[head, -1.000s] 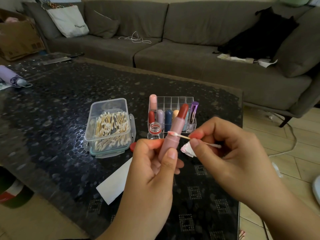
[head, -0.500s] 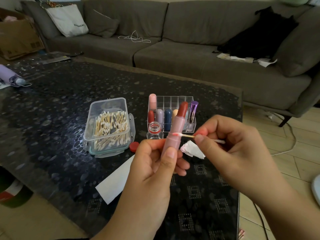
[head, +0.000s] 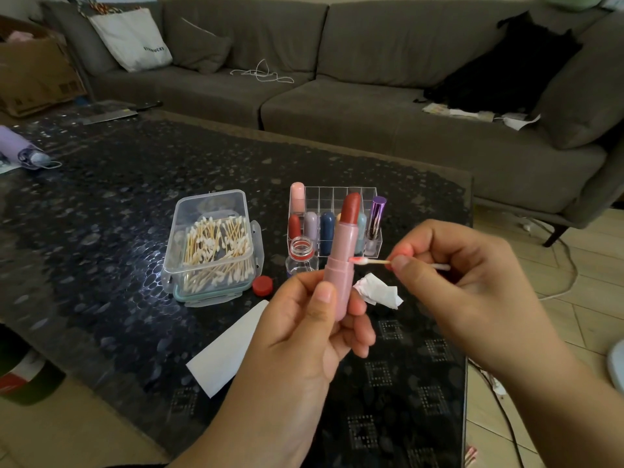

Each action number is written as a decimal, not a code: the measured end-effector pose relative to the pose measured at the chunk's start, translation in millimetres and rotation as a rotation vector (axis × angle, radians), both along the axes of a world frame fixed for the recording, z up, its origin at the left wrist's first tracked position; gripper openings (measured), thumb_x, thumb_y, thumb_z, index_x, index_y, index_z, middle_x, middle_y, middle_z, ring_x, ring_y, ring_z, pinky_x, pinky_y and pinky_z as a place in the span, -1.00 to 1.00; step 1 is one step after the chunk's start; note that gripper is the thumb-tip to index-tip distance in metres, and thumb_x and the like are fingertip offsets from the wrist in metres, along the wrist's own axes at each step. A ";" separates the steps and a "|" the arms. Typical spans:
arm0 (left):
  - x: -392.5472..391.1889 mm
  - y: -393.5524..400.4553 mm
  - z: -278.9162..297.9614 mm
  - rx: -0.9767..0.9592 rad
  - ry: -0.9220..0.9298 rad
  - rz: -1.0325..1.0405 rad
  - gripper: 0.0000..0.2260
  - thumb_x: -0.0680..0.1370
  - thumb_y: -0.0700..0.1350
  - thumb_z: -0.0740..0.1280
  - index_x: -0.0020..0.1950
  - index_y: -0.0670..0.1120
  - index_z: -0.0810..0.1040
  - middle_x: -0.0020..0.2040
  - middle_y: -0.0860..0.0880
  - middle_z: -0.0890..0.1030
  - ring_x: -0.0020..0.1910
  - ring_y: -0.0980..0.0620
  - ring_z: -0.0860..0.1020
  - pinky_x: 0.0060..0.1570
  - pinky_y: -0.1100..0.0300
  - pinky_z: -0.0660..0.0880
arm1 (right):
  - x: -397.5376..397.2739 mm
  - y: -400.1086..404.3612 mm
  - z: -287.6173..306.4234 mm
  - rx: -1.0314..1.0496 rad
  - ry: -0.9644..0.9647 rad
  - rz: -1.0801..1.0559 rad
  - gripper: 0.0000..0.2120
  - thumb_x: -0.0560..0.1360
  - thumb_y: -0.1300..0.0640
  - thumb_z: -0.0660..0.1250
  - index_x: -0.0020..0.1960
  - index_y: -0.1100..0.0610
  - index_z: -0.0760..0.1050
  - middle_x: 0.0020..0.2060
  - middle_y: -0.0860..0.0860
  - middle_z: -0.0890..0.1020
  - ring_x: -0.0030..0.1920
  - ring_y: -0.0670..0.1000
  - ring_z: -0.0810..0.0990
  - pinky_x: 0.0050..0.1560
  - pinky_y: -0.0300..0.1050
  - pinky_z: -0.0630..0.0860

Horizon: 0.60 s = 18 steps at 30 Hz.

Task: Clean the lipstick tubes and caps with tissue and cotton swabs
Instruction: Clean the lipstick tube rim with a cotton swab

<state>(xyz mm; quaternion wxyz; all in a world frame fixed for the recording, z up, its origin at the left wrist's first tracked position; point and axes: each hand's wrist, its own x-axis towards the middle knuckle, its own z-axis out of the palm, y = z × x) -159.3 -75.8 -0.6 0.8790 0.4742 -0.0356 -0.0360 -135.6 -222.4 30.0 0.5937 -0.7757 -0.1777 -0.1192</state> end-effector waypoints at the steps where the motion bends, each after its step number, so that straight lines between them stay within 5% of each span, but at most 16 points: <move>1: 0.1 -0.3 1.2 -0.020 0.011 -0.021 -0.76 0.43 -0.09 0.23 -0.06 -0.21 0.55 -0.34 -0.09 0.54 -0.43 0.02 0.48 -0.43 0.25 0.44 | 0.3 -0.5 0.0 0.012 0.007 0.005 -0.93 0.39 0.17 0.31 -0.27 0.11 0.53 -0.57 -0.01 0.38 -0.54 -0.16 0.26 -0.50 -0.40 0.23; 7: 0.1 0.5 1.7 -0.196 0.080 -0.143 -0.78 0.44 -0.09 0.23 -0.13 -0.20 0.60 -0.37 -0.09 0.46 -0.47 0.02 0.39 -0.47 0.24 0.38 | -2.0 4.4 1.2 -0.017 -0.020 0.017 -0.93 0.40 0.15 0.33 -0.25 0.10 0.53 -0.51 0.15 0.41 -0.49 -0.09 0.30 -0.46 -0.38 0.28; 11: 2.1 -0.5 0.1 -0.188 0.098 -0.201 -0.74 0.34 -0.06 0.46 -0.08 -0.19 0.59 -0.38 -0.04 0.44 -0.48 0.06 0.37 -0.45 0.24 0.41 | -4.5 5.7 2.5 -0.067 -0.034 0.022 -0.93 0.41 0.14 0.33 -0.25 0.08 0.53 -0.52 0.09 0.44 -0.51 -0.13 0.32 -0.47 -0.38 0.30; 18: -0.3 -4.2 2.6 -0.123 0.145 -0.145 -0.80 0.37 -0.15 0.29 -0.03 -0.15 0.48 -0.43 -0.02 0.36 -0.51 0.11 0.29 -0.49 0.27 0.37 | -2.1 0.1 3.3 -0.022 -0.011 -0.007 -0.91 0.38 0.20 0.31 -0.30 0.14 0.50 -0.57 -0.01 0.39 -0.54 -0.17 0.29 -0.49 -0.41 0.25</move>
